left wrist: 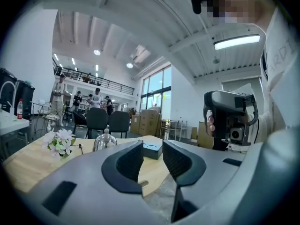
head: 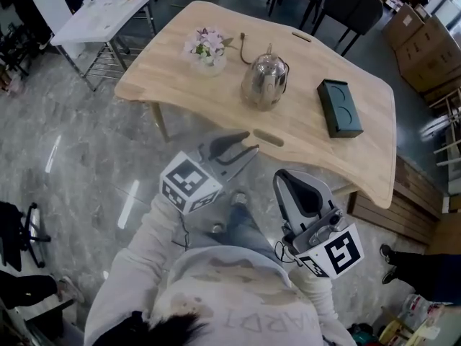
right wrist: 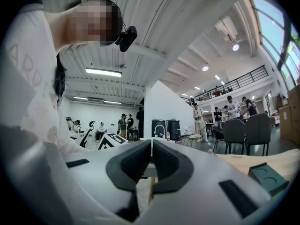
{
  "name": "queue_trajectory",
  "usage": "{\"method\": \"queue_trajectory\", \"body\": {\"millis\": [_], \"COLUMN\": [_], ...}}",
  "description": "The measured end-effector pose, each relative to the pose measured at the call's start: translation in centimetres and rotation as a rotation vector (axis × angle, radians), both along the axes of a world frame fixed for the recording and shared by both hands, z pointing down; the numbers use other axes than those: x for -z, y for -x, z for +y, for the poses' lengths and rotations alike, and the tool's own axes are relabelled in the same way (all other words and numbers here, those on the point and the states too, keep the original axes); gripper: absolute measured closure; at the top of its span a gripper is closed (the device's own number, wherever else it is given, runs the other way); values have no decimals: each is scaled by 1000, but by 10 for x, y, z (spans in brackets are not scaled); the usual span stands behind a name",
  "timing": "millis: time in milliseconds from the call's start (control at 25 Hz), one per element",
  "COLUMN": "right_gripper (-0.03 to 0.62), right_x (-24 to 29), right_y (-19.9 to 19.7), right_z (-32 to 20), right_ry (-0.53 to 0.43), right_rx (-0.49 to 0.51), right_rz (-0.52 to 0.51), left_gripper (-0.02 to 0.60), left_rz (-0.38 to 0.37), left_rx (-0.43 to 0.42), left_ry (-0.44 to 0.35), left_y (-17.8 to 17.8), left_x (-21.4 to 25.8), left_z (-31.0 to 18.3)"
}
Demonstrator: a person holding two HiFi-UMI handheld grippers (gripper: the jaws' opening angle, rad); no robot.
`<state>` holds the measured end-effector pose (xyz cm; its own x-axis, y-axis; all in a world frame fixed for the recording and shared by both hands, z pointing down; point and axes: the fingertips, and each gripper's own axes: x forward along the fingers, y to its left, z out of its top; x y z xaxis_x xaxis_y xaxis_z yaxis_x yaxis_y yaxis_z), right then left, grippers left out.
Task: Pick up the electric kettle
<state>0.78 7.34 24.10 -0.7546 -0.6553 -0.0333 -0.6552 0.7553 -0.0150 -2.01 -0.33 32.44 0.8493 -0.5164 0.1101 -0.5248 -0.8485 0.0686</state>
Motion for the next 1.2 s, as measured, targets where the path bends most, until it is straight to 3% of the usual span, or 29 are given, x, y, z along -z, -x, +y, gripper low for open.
{"method": "queue_trajectory", "body": {"millis": [680, 1200], "right_gripper": [576, 576], "right_x": [-13, -27], "right_y": [-15, -35], "right_z": [-88, -136], "right_ry": [42, 90], "right_rx": [16, -18], "right_rz": [23, 36], "left_gripper": [433, 405], "left_rz": [-85, -146], "left_rx": [-31, -93], "left_ry": [71, 103], "left_y": [-23, -40], "left_x": [-68, -109], "left_z": [-115, -174]}}
